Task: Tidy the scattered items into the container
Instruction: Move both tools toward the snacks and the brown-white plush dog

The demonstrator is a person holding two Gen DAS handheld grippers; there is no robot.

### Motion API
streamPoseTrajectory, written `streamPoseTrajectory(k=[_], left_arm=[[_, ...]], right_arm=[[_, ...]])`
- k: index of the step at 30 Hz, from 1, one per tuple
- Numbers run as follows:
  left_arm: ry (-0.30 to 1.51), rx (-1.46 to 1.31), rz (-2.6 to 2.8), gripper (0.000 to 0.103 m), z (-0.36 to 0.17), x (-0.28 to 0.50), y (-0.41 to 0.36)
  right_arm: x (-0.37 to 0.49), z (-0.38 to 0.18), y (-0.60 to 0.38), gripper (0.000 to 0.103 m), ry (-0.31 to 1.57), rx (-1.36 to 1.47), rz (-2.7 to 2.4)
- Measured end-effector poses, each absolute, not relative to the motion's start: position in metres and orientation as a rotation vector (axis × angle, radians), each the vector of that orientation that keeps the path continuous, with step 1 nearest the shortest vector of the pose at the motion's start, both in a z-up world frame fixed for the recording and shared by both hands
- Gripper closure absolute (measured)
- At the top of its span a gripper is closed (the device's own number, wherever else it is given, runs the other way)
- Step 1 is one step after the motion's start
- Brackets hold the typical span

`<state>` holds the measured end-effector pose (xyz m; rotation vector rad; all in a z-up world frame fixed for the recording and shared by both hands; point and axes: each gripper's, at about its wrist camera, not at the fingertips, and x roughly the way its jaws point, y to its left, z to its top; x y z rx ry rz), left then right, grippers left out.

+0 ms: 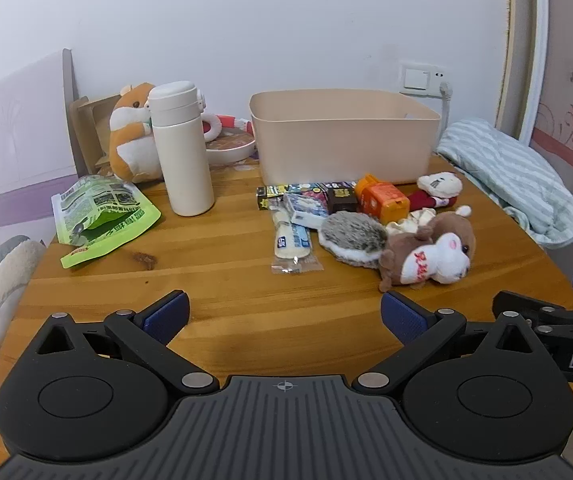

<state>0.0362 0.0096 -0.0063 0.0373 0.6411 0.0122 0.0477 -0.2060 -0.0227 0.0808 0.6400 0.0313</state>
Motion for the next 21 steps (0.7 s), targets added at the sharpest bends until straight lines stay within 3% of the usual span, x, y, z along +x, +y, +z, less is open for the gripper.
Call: streamPoseTrajectory(k=[21], left_arm=[[0.712, 0.023, -0.051, 0.0, -0.023, 0.1, 0.024]], right_arm=[[0.109, -0.046, -0.214, 0.0, 0.708, 0.101, 0.039]])
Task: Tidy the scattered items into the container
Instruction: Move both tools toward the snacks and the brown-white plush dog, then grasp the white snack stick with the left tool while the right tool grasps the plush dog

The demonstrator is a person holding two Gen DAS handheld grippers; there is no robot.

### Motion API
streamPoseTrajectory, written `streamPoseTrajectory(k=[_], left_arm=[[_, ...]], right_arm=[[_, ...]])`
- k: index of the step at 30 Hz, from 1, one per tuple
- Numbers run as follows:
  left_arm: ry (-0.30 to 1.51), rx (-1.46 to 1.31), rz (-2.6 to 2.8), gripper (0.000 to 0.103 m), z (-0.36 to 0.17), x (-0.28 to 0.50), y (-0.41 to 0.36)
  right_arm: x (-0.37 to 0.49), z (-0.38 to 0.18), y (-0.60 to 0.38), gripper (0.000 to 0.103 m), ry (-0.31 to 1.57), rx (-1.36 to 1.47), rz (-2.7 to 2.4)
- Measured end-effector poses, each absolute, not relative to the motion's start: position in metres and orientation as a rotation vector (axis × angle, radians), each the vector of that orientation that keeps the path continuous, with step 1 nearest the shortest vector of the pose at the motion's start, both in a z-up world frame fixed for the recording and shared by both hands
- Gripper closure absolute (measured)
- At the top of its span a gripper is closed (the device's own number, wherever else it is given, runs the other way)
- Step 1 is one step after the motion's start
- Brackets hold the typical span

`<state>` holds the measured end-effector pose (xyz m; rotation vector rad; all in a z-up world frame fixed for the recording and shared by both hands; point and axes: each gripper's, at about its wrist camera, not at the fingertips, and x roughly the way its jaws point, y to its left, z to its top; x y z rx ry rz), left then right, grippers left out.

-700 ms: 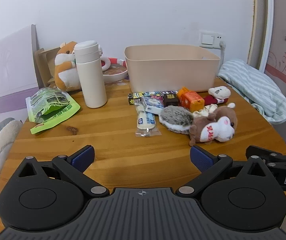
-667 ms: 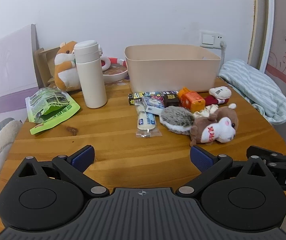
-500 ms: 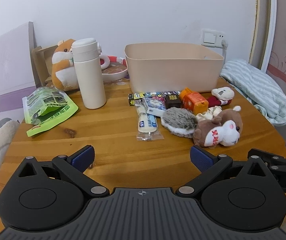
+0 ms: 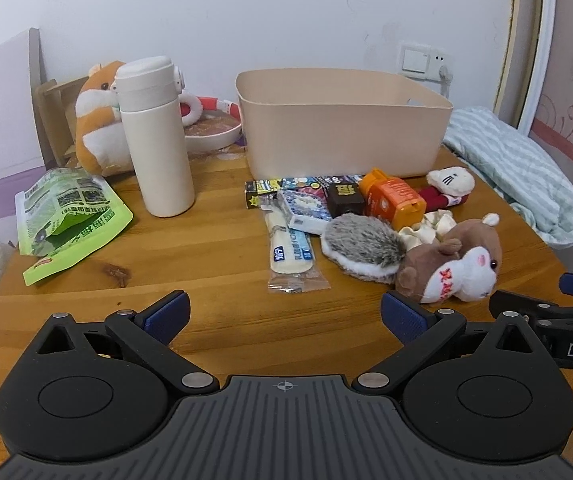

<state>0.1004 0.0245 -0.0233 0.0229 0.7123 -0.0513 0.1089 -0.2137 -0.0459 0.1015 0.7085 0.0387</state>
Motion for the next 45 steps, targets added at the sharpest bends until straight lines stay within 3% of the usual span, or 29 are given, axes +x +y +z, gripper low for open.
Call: streamPoseTrajectory(k=[22, 33, 45], left_arm=[[0.798, -0.014, -0.054, 0.0, -0.057, 0.164, 0.039], [0.814, -0.092, -0.047, 0.0, -0.074, 0.202, 0.045], [0.822, -0.048, 0.016, 0.0, -0.088, 0.223, 0.042]], right_arm=[[0.174, -0.08, -0.224, 0.0, 0.774, 0.422, -0.108], [0.189, -0.072, -0.23, 0.0, 0.714, 0.484, -0.188], [0.202, -0.079, -0.207, 0.0, 0.779, 0.396, -0.199]])
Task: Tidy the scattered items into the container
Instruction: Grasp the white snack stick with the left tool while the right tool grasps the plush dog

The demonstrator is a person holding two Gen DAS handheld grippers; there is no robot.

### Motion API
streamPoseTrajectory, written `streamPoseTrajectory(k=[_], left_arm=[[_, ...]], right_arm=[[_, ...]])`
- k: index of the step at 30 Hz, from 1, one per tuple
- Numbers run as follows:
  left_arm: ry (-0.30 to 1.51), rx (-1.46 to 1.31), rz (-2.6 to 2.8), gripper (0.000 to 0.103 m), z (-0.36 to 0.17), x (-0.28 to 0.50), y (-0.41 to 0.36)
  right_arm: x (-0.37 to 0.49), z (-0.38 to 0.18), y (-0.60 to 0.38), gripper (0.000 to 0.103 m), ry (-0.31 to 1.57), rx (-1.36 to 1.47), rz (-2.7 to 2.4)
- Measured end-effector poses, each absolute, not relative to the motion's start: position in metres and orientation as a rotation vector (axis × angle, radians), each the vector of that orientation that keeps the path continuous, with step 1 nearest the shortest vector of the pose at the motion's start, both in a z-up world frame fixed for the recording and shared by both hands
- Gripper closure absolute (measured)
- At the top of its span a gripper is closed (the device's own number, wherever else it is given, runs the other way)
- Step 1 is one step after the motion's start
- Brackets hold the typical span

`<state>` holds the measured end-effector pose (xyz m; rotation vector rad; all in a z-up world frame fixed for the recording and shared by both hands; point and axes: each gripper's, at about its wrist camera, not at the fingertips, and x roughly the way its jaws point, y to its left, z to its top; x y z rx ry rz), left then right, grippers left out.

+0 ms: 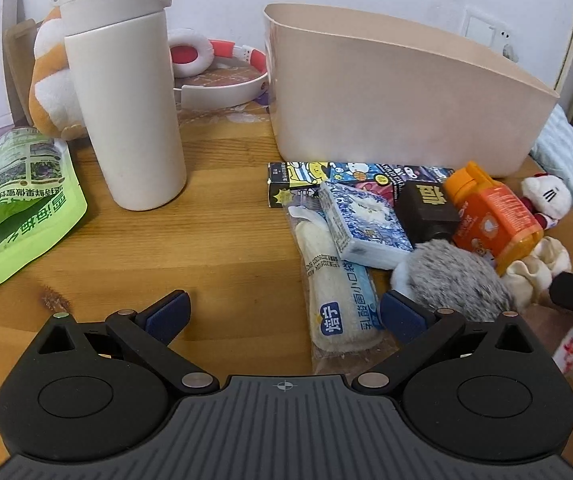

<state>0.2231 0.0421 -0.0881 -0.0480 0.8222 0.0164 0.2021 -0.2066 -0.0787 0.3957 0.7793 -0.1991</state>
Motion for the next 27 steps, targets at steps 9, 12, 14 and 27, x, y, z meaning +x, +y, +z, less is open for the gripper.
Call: streamPoseTrajectory(k=[9, 12, 14, 27], left_arm=[[0.809, -0.01, 0.055, 0.0, -0.09, 0.226, 0.044], [0.821, -0.037, 0.056, 0.0, -0.092, 0.227, 0.049], [0.82, -0.024, 0.056, 0.0, -0.092, 0.227, 0.047], [0.758, 0.032, -0.039, 0.045, -0.089, 0.224, 0.036]], right_arm=[[0.193, -0.08, -0.215, 0.0, 0.841, 0.35, -0.106], [0.191, -0.081, -0.218, 0.0, 0.84, 0.311, -0.126], [0.193, -0.086, -0.219, 0.0, 0.855, 0.339, -0.119], [0.19, -0.094, -0.198, 0.043, 0.848, 0.107, -0.154]])
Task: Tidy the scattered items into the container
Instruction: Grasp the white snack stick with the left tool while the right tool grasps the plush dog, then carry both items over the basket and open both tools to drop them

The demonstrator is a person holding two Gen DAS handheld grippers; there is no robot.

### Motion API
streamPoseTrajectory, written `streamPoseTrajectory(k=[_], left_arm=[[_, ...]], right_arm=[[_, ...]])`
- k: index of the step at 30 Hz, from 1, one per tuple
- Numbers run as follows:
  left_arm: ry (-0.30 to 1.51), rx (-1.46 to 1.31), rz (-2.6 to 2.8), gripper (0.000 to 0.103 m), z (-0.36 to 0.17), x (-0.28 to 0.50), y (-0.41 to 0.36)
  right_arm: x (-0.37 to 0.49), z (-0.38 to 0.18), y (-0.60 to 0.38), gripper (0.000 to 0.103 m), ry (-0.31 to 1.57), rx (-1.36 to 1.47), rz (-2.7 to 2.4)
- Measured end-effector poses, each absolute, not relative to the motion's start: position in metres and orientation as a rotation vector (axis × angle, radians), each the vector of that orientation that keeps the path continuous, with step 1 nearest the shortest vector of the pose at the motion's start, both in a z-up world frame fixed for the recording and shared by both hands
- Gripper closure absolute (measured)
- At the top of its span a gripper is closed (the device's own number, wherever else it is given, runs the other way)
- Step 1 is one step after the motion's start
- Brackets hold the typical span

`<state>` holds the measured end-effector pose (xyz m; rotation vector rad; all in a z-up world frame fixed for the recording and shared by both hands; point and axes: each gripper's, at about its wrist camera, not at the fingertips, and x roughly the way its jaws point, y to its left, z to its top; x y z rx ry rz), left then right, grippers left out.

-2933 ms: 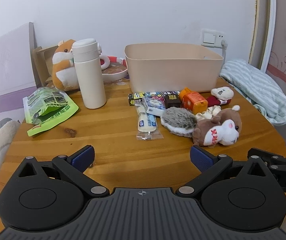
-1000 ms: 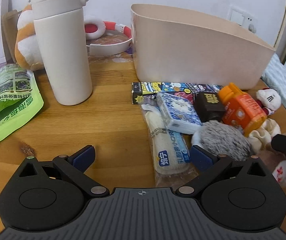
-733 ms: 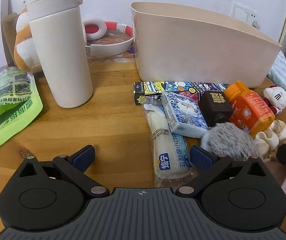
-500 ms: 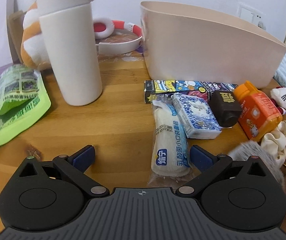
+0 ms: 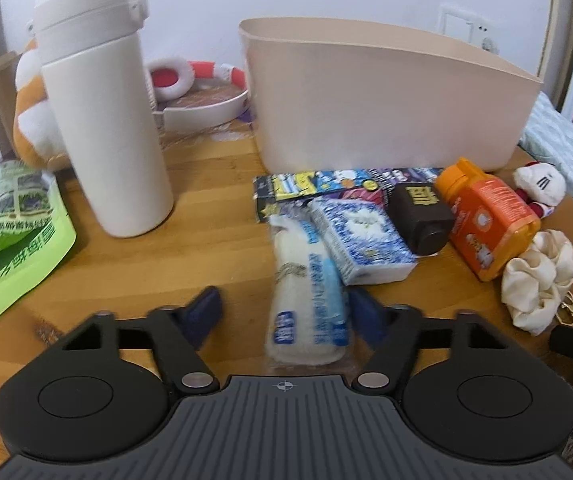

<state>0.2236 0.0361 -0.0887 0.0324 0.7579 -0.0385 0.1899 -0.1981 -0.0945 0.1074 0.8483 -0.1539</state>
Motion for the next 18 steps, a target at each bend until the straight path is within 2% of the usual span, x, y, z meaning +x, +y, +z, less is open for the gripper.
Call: streamPoseTrajectory(k=[3, 18], left_arm=[[0.748, 0.05, -0.061, 0.067, -0.086, 0.221, 0.03], [0.708, -0.013, -0.014, 0.075, -0.07, 0.203, 0.047]], right_arm=[[0.187, -0.094, -0.2, 0.045, 0.841, 0.113, -0.129], [0.177, -0.063, -0.213, 0.047, 0.739, 0.167, -0.073]])
